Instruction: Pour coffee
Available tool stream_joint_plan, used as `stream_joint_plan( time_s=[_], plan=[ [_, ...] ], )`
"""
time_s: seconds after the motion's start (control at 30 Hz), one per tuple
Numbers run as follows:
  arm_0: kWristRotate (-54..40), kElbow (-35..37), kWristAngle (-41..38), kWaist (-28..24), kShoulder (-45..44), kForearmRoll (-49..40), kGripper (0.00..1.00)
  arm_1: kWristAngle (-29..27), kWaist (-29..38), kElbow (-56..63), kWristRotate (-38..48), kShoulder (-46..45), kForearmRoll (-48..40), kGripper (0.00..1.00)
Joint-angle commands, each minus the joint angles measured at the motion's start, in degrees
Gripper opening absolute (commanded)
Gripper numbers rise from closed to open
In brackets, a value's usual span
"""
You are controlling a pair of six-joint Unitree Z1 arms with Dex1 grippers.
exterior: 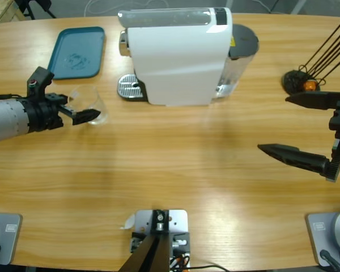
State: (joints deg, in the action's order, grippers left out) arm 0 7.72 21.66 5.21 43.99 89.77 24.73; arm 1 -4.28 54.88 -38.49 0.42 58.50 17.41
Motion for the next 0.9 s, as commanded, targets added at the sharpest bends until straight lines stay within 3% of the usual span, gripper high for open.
stream_joint_plan(
  time_s=[0.03, 0.6, 0.73, 0.83, 0.9],
  plan=[
    [0.5, -1.8, 1.9, -0.6, 5.3, 5.2, 1.0, 0.6, -0.4, 2.6, 0.6, -1.7, -0.6, 1.0],
    [0.8, -5.4, 2.9, -0.6, 11.7, 19.4, 0.999, 0.4, -0.4, 2.8, 0.6, -2.5, -0.3, 1.0],
    [0.8, -7.0, 2.9, -0.6, 13.7, 24.0, 0.896, 0.3, -0.4, 2.8, 0.6, -2.4, -0.3, 0.998],
    [0.8, -8.4, 2.6, -0.6, 15.9, 29.8, 0.725, 0.3, -0.4, 2.9, 0.6, -2.5, -0.2, 1.0],
    [0.4, -9.1, 2.2, -0.6, 17.2, 33.4, 0.724, 0.3, -0.4, 2.9, 0.6, -2.6, -0.2, 0.999]
  ],
)
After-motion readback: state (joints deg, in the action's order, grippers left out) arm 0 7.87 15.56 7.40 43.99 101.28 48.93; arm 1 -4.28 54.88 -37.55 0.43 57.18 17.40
